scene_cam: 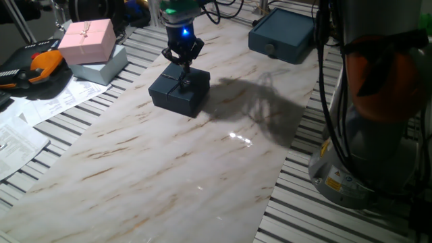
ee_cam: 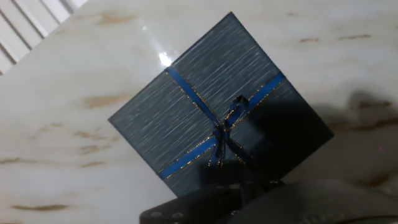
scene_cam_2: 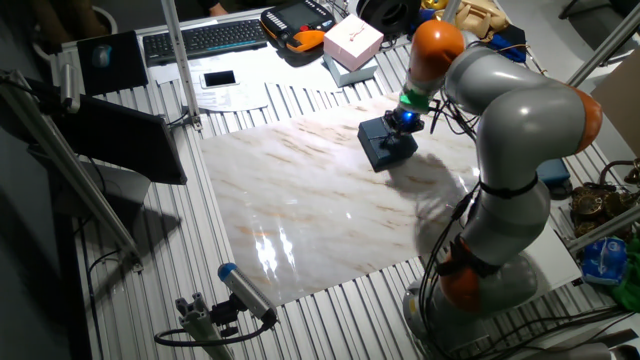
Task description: Open a box
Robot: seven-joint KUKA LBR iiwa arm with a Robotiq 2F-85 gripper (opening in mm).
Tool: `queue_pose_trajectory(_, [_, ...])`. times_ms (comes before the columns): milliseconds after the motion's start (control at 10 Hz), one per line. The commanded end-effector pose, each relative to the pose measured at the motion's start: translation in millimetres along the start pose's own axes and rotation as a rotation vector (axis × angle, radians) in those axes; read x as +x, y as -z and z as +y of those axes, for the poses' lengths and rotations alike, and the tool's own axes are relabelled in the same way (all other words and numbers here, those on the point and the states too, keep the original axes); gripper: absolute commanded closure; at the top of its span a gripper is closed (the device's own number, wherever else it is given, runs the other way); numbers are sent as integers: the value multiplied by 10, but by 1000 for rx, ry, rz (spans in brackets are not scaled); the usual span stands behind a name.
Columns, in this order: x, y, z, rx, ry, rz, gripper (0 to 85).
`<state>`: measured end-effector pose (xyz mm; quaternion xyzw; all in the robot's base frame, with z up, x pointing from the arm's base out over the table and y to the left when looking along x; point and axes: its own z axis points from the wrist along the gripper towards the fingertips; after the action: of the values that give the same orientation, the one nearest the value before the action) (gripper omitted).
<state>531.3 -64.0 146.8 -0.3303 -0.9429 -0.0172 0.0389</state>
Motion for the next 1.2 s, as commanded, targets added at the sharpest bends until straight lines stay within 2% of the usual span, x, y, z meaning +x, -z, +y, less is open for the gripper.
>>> queue_pose_trajectory(0, [0,0,-1,7,-34,3,850])
queue_pose_trajectory(100, [0,0,-1,38,-69,-24,850])
queue_pose_trajectory(300, [0,0,-1,62,-88,-34,850])
queue_pose_trajectory(500, [0,0,-1,61,-39,-4,850])
queue_pose_trajectory(600, [0,0,-1,60,-42,2,850])
queue_pose_trajectory(700, [-7,-18,3,43,-51,-30,850])
queue_pose_trajectory(800, [-69,-102,-28,-9,-72,-97,850])
queue_pose_trajectory(900, [-127,-135,-49,-29,-83,-145,850])
queue_pose_trajectory(1000, [-155,-159,-31,-19,-104,-174,850])
queue_pose_trajectory(1100, [-157,-163,-24,-25,-116,-171,850])
